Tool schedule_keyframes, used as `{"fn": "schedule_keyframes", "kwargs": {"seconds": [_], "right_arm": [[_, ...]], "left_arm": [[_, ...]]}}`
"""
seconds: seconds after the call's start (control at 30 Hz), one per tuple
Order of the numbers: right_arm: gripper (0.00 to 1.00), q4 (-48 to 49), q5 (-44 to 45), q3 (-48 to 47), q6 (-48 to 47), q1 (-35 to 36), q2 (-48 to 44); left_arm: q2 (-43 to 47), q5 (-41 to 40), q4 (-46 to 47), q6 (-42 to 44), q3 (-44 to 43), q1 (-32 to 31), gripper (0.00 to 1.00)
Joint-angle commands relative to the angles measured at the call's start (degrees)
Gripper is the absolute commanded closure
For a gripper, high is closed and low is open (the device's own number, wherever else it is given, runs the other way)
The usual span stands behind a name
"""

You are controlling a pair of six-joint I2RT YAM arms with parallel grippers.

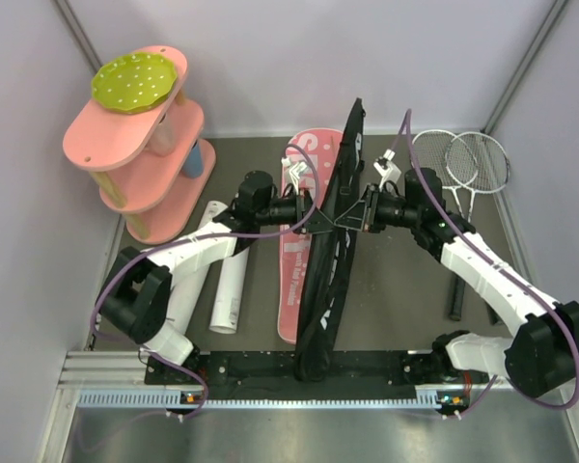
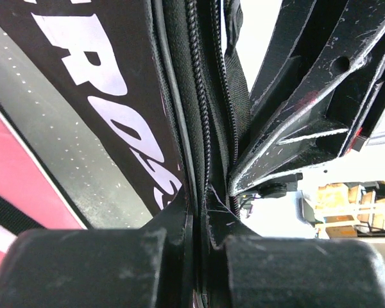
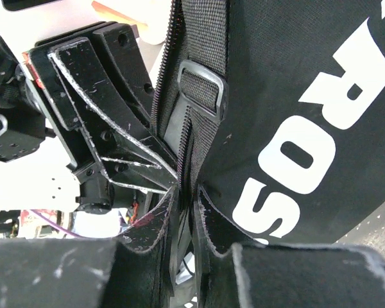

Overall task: Pack up the badminton gear
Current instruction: Open the racket bag at the center of the board.

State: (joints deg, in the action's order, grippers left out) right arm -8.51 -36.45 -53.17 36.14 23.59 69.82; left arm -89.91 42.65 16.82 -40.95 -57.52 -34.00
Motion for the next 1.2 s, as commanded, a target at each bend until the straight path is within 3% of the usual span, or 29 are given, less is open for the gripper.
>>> {"fn": "schedule_keyframes", "kwargs": {"seconds": [0.0,0.1,0.17,0.23,0.37,0.53,0.77,0.87,0.97,1.03,1.1,1.13,1.17], "right_arm": [[0.90,5.08,-10.67,-1.94,6.39,2.33,-5.75],[0.90,6.14,-11.71,-3.34,8.68,2.86,-5.49],[0.77,5.52,-12.24,-3.53,8.25,2.95,-5.05],[0.75,5.61,-12.16,-2.56,7.81,2.95,-4.96],[0.59,10.09,-12.60,-0.01,10.00,3.30,-6.01],[0.58,8.78,-12.07,1.13,10.00,4.27,-8.30],[0.88,10.00,-10.49,1.49,11.41,5.85,-8.30],[0.98,11.76,-8.12,-1.58,11.41,8.47,-3.75],[0.98,11.16,-8.37,-7.99,10.53,12.42,3.72],[0.90,4.33,-9.95,-13.87,6.59,13.67,6.28],[0.82,-1.04,-5.24,-15.47,1.07,13.50,4.11],[0.68,-6.98,-2.17,-15.48,-1.22,13.32,2.53],[0.63,-10.87,4.04,-15.48,-3.34,13.15,-0.62]], "left_arm": [[-2.29,-2.75,7.79,-1.32,0.30,0.51,1.00],[-3.17,-1.79,9.63,-2.64,0.47,0.60,1.00],[-3.17,-1.35,10.60,-3.61,0.56,0.60,1.00],[-3.08,-0.82,11.83,-4.22,1.00,0.60,1.00],[-2.38,-0.64,12.01,-4.67,1.18,0.60,1.00],[-2.46,-0.91,11.48,-4.23,1.18,1.13,1.00],[-3.17,-0.29,12.62,-5.45,1.18,1.22,1.00],[-4.13,1.55,18.76,-9.56,2.40,0.69,1.00],[-5.62,3.83,27.19,-14.76,3.99,0.60,1.00],[-6.41,4.28,33.77,-18.35,5.57,0.77,1.00],[-6.77,4.37,36.61,-20.13,6.45,1.30,1.00],[-6.95,4.37,38.01,-21.01,6.63,1.39,1.00],[-6.95,4.02,37.94,-21.19,6.71,1.48,1.00]]}}
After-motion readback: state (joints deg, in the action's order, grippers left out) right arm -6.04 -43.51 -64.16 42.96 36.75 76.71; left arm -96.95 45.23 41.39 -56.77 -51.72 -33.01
